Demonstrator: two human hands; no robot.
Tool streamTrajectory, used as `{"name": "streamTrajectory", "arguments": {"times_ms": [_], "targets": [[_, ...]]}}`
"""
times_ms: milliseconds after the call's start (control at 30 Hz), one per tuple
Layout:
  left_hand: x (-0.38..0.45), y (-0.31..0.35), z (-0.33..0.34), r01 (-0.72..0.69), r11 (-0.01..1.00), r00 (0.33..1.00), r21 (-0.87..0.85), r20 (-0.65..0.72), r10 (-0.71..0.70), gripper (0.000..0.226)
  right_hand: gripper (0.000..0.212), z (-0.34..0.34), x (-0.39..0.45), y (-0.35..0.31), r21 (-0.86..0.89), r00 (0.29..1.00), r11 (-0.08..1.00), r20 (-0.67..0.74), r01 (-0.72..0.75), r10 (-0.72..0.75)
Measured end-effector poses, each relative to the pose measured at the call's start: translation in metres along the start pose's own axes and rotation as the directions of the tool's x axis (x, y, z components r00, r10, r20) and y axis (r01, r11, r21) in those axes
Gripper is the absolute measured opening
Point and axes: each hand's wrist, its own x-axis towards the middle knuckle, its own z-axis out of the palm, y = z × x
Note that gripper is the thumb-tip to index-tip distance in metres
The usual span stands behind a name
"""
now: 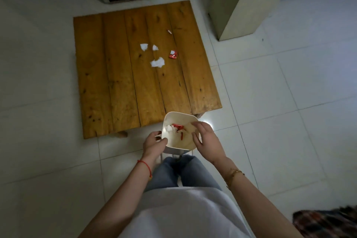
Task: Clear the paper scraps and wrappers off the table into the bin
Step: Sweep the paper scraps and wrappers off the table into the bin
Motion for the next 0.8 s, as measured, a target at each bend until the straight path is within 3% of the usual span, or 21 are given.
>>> {"name": "streamTrajectory", "arguments": {"times_ms": [267,567,800], "targets": [[-0.016,0.057,0.017,-0.108,0.986,0.989,0.126,0.117,0.093,0.051,0.035,-0.052,-0.031,0.014,0.110,0.947,0.977,-0.251,-0.181,0.203],[-0.012,0.136,0.105,-0.170,0.972,0.969,0.164,0.208,0.134,0.048,0.037,-0.131,-0.017,0.085,0.190,0.885,0.934,-0.307,-0.302,0.349],[-0.014,0.204,0.227,-0.120,0.989,0.975,0.089,0.197,0.101,0.049,0.037,-0.259,0.008,0.186,0.081,0.912,0.954,-0.282,-0.288,0.299]]}}
